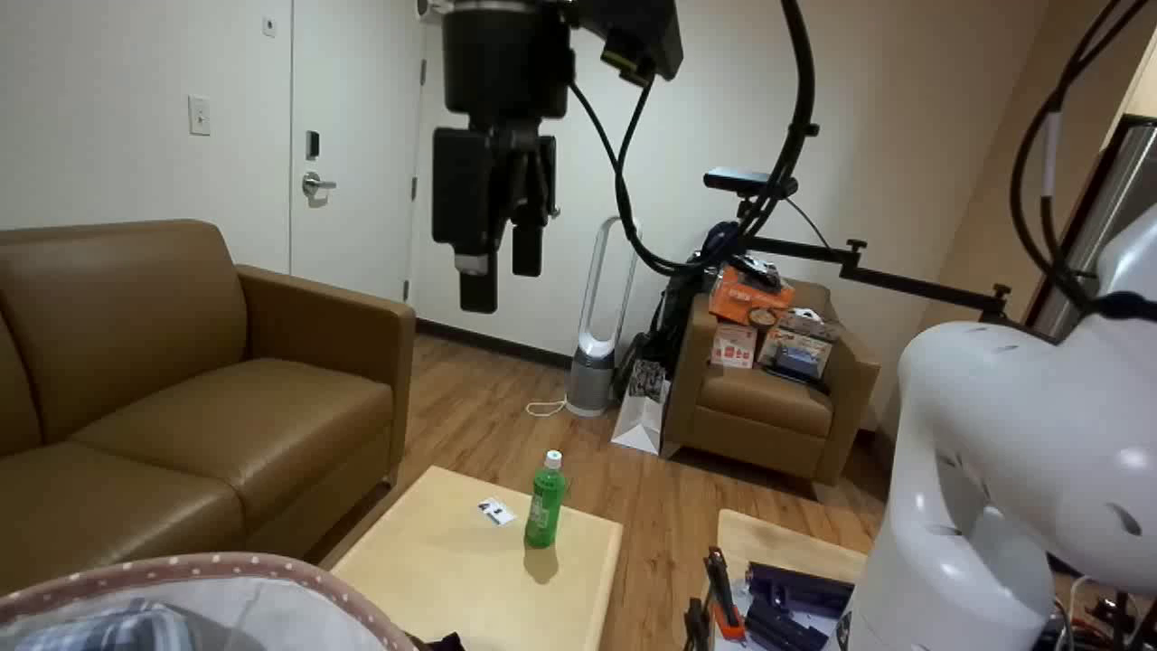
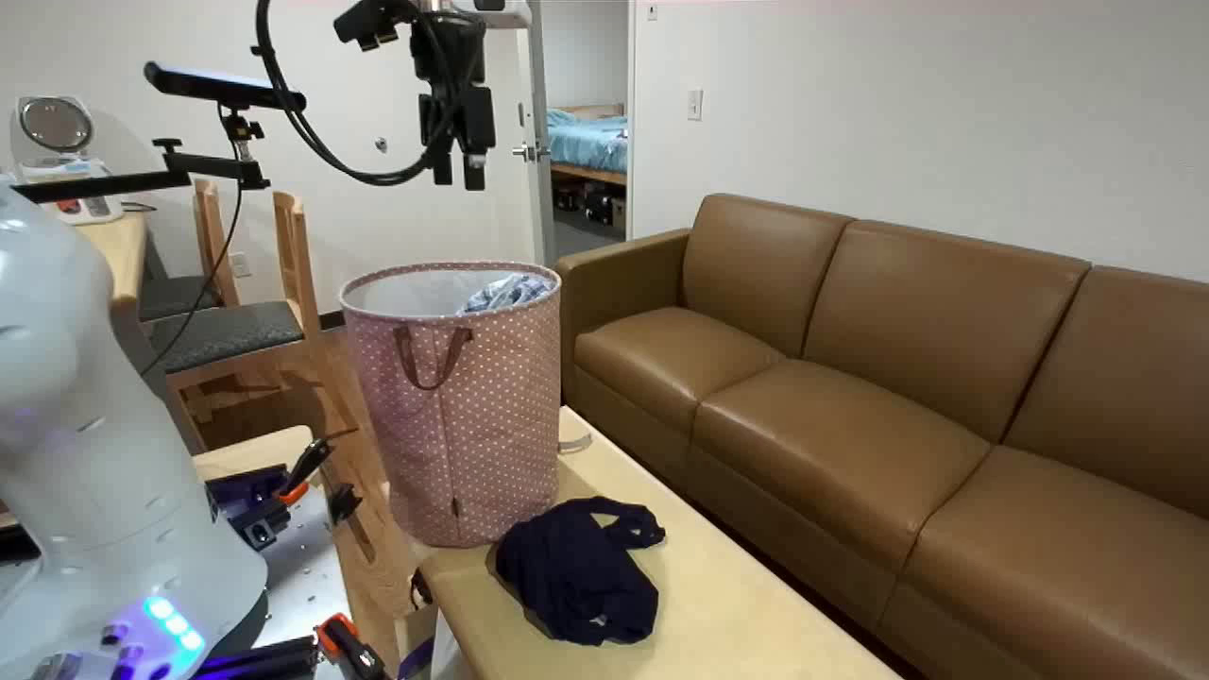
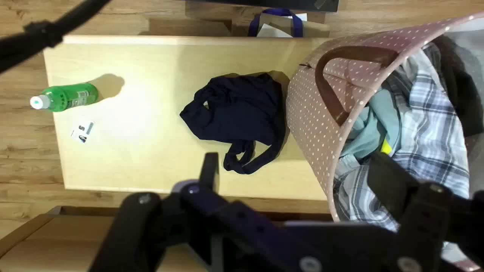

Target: Put the tank top in the laundry bag

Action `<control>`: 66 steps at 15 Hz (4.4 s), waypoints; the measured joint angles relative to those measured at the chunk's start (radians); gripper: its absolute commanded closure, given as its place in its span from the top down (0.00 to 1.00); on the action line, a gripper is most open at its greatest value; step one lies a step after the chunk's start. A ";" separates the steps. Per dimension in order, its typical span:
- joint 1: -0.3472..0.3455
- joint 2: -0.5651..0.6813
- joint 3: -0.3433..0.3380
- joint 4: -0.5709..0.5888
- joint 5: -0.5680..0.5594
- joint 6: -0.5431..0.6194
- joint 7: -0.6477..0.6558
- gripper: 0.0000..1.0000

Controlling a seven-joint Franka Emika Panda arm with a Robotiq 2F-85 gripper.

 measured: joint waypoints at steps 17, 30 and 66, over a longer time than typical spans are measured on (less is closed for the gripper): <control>-0.023 0.314 -0.095 -0.096 -0.024 0.480 -0.127 1.00; -0.010 0.543 -0.104 -0.073 -0.168 0.596 -0.154 1.00; -0.044 1.422 -0.133 0.305 -0.623 1.018 -0.683 1.00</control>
